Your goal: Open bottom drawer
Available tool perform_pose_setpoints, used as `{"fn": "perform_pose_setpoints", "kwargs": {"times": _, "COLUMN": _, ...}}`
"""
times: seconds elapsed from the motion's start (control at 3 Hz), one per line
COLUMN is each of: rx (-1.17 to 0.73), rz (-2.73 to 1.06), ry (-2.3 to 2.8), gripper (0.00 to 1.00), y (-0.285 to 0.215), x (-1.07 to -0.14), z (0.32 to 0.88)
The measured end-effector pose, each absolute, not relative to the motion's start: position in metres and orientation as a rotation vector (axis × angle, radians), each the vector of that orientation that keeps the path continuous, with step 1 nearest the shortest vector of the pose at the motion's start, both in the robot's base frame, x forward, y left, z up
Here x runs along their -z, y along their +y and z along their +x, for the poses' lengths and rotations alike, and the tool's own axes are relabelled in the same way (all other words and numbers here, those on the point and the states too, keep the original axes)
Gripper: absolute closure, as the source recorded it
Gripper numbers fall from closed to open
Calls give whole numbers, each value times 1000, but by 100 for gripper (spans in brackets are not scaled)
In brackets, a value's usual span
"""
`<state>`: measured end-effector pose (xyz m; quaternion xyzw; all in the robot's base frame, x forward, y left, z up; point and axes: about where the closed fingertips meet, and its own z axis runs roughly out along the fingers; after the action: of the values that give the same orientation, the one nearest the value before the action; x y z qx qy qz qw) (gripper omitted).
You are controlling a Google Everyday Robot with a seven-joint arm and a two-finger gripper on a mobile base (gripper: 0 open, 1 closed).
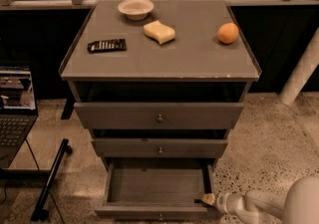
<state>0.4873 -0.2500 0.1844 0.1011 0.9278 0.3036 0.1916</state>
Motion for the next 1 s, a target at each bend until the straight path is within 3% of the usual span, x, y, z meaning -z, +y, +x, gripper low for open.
{"fn": "perform_pose_setpoints", "kwargs": {"times": 0.33, "rx": -886, "rz": 330, "ry": 2623, "gripper": 100, "y": -254, "x": -188, "z": 458}}
{"fn": "perform_pose_setpoints", "kwargs": {"times": 1.0, "rx": -990, "rz": 266, "ry": 2514, "gripper": 100, "y": -250, "x": -203, "z": 464}}
